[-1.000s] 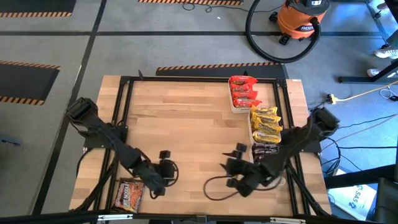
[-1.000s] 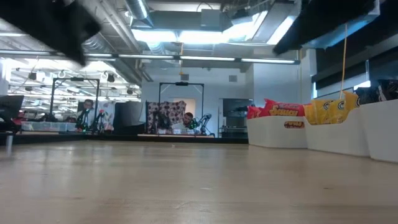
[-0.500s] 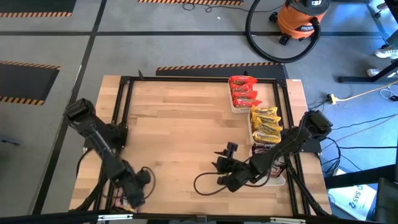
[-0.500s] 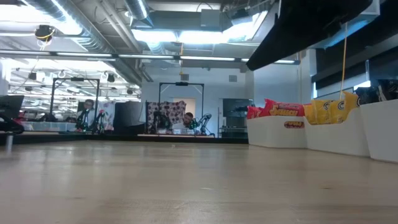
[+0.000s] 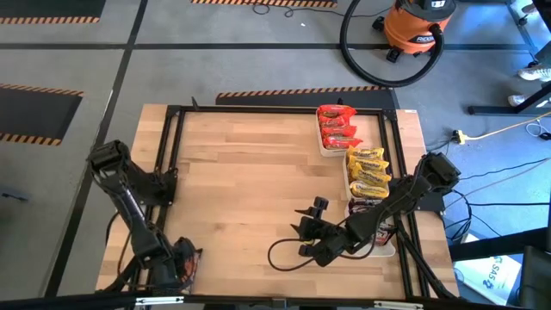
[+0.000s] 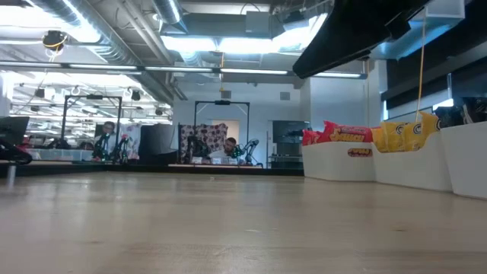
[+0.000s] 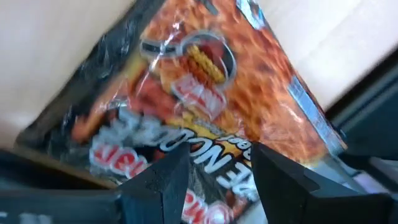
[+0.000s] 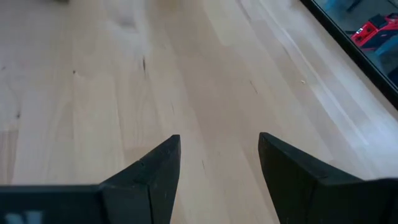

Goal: Sort Maruchan noodles
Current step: Put the black noodle pack into the bottom white bin

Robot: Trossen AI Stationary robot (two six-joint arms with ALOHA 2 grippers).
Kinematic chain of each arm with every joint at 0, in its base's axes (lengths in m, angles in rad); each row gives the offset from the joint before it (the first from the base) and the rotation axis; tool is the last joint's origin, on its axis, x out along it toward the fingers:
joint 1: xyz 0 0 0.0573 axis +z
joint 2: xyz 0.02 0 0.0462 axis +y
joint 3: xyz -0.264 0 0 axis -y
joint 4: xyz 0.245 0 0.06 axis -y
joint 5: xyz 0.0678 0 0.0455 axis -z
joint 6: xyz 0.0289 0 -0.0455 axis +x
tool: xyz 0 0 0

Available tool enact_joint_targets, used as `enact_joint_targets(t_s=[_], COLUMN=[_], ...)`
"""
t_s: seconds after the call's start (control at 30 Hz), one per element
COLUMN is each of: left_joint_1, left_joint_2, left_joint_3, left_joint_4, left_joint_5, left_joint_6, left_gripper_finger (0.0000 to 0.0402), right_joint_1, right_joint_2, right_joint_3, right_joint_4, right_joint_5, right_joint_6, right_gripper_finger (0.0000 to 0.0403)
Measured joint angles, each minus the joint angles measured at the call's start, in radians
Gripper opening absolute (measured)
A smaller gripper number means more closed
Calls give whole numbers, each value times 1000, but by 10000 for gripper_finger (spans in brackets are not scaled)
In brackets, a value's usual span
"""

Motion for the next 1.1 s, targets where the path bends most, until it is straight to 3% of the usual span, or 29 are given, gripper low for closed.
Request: enact_joint_targets(t_s=[0.17,0.27,0.57,0.63,0.73,0.93,1.1], left_joint_1=[39,72,221,266,339,501,603], left_joint_2=[67,80,83,87,114,204,234], left_joint_3=[3,4,2,0,-2,2,1], left_joint_4=[8,10,40,56,157,443,613], left_joint_5=[41,0,-334,-450,-554,-502,-423], left_joint_6=[157,331,1034,1191,1372,1685,1765], left_gripper_finger=[165,165,165,165,165,165,165], right_joint_1=[0,0,0,0,0,0,0], right_joint_2=[0,0,0,0,0,0,0], right_joint_3=[0,0,0,0,0,0,0], right_joint_4=[0,0,1,1,1,1,24], right_joint_5=[-10,-24,-28,-28,-28,-27,-26], right_joint_6=[0,2,3,3,3,3,-4], right_gripper_finger=[198,198,198,198,198,198,198])
